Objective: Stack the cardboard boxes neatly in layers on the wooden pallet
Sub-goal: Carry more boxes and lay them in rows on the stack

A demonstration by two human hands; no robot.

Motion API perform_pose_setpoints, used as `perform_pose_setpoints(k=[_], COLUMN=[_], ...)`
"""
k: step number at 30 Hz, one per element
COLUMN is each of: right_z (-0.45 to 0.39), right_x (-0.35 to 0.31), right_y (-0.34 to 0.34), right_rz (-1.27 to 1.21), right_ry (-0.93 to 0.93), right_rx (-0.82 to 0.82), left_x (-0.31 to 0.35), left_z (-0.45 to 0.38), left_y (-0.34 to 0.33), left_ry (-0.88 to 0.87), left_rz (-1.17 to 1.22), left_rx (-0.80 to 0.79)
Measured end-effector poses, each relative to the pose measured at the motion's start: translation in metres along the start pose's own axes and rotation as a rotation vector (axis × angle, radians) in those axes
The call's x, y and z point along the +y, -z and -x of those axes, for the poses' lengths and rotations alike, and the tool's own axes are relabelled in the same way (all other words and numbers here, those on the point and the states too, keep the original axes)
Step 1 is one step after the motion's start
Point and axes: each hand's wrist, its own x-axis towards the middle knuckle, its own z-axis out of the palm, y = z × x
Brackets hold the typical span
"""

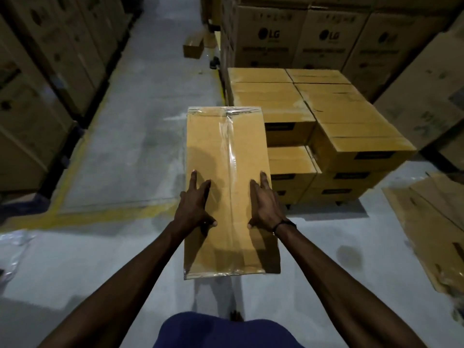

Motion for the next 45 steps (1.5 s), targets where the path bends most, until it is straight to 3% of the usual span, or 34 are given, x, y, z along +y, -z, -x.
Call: perform_pose_setpoints(k=[10,22,34,45], right_z=[-0.146,-0.266,-0.384,-0.468], right_x=[-0.006,-0.034,0.001,0.063], right_y=[-0.004,-0.033,-0.018,-0.011], right_rz=[0.025,-0.071,-0.241,-0.304], right_ry=[-0.153,-0.558,-0.903,-1.094], right_rx=[0.009,0.19,0.289,0.292], left_x=[-0.032,-0.056,0.001,0.059], left_z=[-0.161,-0.372,-0.571,-0.688], left_y=[0.026,0.067,0.027,-0.018], left_ry=[-0.104,-0.527,-0.792,-0.936], left_rz=[-0.026,-0.194,-0.309,-0.354], left_rx=[-0.077,-0.349,-0.586,-0.732])
